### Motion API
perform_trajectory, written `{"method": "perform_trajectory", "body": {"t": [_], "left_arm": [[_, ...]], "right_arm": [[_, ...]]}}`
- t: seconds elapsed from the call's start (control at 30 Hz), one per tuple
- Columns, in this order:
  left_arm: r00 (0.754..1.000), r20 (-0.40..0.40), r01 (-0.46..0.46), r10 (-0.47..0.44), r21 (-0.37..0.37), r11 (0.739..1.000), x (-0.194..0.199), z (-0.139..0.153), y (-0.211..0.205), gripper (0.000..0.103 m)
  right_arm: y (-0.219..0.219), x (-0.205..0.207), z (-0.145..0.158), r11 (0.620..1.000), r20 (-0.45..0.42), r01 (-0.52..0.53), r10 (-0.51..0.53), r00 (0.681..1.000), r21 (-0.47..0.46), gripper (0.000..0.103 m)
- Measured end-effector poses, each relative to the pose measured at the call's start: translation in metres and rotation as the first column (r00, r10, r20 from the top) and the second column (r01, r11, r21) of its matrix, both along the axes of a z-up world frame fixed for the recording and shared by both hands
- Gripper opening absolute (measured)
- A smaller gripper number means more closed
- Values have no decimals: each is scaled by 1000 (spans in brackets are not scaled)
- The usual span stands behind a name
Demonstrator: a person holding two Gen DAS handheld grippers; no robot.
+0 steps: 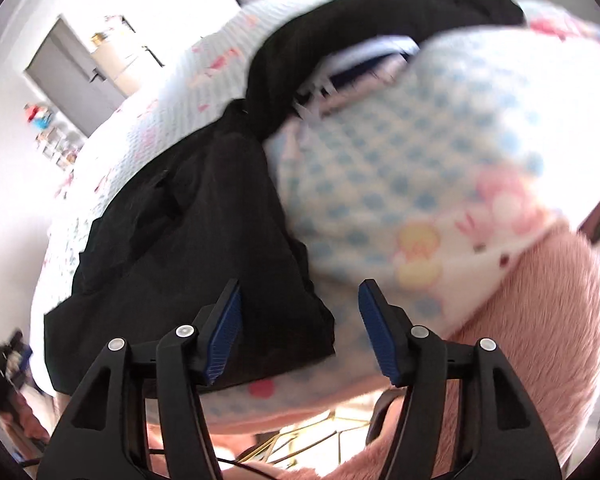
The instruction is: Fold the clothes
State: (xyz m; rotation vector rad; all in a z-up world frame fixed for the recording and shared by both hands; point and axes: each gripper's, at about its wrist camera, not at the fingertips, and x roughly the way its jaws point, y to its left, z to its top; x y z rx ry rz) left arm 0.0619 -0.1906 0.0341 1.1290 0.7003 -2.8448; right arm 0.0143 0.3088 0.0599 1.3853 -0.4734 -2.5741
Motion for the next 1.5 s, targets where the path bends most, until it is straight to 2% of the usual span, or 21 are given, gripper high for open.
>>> {"method": "perform_trajectory", "body": {"t": [0.07, 0.13, 0.27, 0.33, 0.4, 0.47, 0.5, 0.57, 0.63, 0.7, 0.8, 0.9, 1.0, 1.07, 1.17, 1.2, 1.23, 1.3, 1.37, 1.4, 1.5], "left_arm": [[998, 18, 57, -57, -22, 998, -23, -11, 29, 70], [993, 62, 96, -95, -9, 995, -44, -27, 42, 70], [977, 201, 76, -70, -23, 997, -48, -58, 47, 70], [974, 218, 71, -69, 0, 997, -50, -65, 40, 70], [971, 226, 73, -77, 26, 997, -54, -61, 35, 70], [972, 211, 103, -106, 24, 994, -64, -54, 34, 70], [975, 181, 126, -129, 29, 992, -72, -46, 33, 70], [977, 114, 175, -178, 42, 984, -89, -29, 32, 71], [979, 127, 161, -160, 8, 987, -121, -23, 28, 71], [983, 142, 126, -119, -40, 991, -154, -24, 24, 71], [985, 161, 73, -56, -99, 992, -199, -30, 15, 71], [982, 187, -8, 42, -184, 983, -241, -42, -2, 70], [963, 256, -49, 86, -144, 988, -282, -68, -34, 71], [949, 303, -65, 88, -86, 994, -302, -85, -52, 71], [944, 326, -31, 40, -33, 999, -323, -109, -60, 71], [945, 327, -12, 16, -13, 1000, -327, -115, -58, 65], [947, 321, 11, -12, 5, 1000, -328, -118, -54, 42], [952, 304, 38, -29, -23, 999, -330, -115, -45, 14], [967, 256, 33, -13, -73, 997, -325, -102, -41, 8], [974, 226, 16, 5, -92, 996, -319, -93, -42, 7], [987, 144, -54, 72, -126, 991, -304, -69, -53, 5]], "right_arm": [[-3, 5, 11, 1000, -71, -15, 15, 997, -7, 61], [-7, 17, 29, 1000, -157, -16, 18, 987, 12, 61], [-34, 7, 33, 988, -131, -149, 152, 980, 36, 63], [-45, -14, 2, 980, -18, -188, 190, 982, 66, 62], [-45, -32, -27, 977, 116, -180, 167, 979, 117, 60], [-29, -45, -31, 988, 163, -155, 154, 975, -12, 57], [-21, -52, -20, 987, 143, -145, 153, 978, -63, 57], [-19, -71, 15, 974, 55, -206, 212, 976, -89, 58], [-31, -97, 45, 952, -6, -296, 297, 955, -75, 60], [-52, -132, 65, 925, -36, -379, 378, 925, -19, 60], [-90, -199, 51, 903, 56, -429, 427, 903, 29, 61], [-115, -261, 17, 895, 156, -445, 444, 883, -29, 59], [-125, -305, -21, 921, 237, -389, 380, 894, -8, 59], [-129, -325, -43, 929, 275, -370, 362, 891, -23, 59], [-134, -348, -71, 927, 282, -366, 375, 883, -84, 59], [-137, -353, -78, 925, 277, -368, 379, 883, -93, 59], [-141, -357, -83, 924, 271, -370, 382, 883, -96, 58], [-150, -362, -90, 918, 259, -390, 394, 882, -71, 44], [-159, -361, -89, 903, 229, -429, 421, 878, -18, 25], [-162, -359, -84, 895, 197, -446, 434, 879, 16, 21], [-166, -354, -60, 876, 97, -477, 469, 878, 77, 18]]}}
